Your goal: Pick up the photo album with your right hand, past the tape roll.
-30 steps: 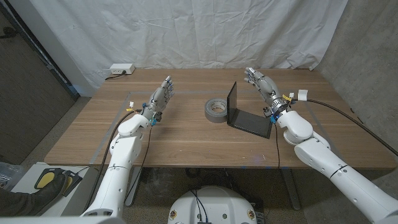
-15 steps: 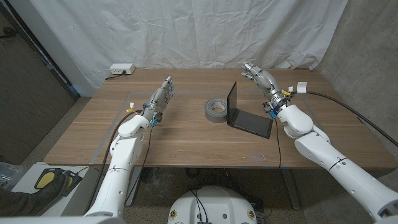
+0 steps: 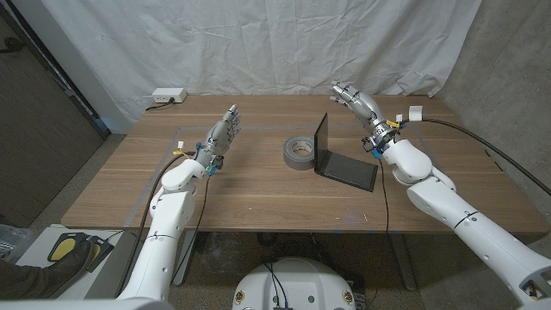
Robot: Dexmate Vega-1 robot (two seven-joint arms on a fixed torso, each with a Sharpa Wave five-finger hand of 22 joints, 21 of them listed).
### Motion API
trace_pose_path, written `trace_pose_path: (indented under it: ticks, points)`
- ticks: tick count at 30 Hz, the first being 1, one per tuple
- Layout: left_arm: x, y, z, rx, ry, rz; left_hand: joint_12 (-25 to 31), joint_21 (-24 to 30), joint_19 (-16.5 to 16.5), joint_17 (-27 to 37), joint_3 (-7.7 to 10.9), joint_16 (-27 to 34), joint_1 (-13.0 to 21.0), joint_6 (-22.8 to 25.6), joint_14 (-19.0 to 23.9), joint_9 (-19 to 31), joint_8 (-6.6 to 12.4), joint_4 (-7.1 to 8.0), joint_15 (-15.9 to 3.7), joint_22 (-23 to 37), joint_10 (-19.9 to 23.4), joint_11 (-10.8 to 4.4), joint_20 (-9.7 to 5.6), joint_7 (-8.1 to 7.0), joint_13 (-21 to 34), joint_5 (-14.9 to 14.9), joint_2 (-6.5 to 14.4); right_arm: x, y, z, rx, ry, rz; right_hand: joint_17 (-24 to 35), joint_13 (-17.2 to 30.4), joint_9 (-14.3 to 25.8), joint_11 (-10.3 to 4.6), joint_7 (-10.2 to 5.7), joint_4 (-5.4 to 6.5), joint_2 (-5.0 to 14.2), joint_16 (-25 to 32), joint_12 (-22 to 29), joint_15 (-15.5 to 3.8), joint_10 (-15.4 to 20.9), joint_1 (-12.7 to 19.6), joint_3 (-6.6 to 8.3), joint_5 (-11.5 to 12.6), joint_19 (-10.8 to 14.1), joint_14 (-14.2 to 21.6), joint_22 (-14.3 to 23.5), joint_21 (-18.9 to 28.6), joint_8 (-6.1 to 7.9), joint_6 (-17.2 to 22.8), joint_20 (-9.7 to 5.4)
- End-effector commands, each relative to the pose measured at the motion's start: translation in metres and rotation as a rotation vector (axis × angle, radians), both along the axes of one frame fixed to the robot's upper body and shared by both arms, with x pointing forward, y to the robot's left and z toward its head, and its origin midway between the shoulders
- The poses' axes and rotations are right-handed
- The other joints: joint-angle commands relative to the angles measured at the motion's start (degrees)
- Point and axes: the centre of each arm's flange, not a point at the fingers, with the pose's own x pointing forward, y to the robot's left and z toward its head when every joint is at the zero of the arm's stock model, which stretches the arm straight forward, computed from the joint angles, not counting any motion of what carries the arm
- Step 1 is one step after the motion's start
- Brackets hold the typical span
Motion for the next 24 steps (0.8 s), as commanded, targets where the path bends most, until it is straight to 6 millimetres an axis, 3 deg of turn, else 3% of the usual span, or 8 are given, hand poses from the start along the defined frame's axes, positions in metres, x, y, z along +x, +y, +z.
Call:
trace_pose_path:
  ticks: [1, 24]
  points:
    - [-0.005, 0.000, 0.001, 0.015, 0.001, 0.006, -0.03, -0.02, -0.05, 0.25, 0.08, -0.14, 0.58, 0.43, 0.04, 0.09, 0.15, -0.45, 0.32, 0.26, 0.18, 0.01, -4.88, -0.06, 0.31, -0.09, 0.09, -0.004, 0.007, 0.007, -0.055, -0.042, -0.006, 0.26, 0.18, 0.11, 0.00, -0.02, -0.33, 0.05, 0.29, 0.31, -0.07, 0.87, 0.83, 0.25, -0.30, 1.24, 0.79, 0.25, 0.06, 0.01, 0.75, -2.25]
    - [-0.014, -0.004, 0.007, 0.019, -0.019, -0.004, -0.08, -0.18, 0.03, 0.26, -0.03, -0.16, 0.88, 0.61, 0.14, 0.10, 0.04, -0.50, 0.32, 0.28, 0.46, -0.10, -5.03, -0.08, 0.32, -0.37, 0.35, -0.013, 0.003, 0.019, -0.135, -0.093, -0.068, 0.25, 0.19, 0.15, -0.19, -0.87, -0.32, -0.08, -0.39, 0.37, -0.08, 1.85, 1.18, 0.24, -0.29, 0.98, 0.24, 0.18, -0.87, -0.03, 1.53, -1.85]
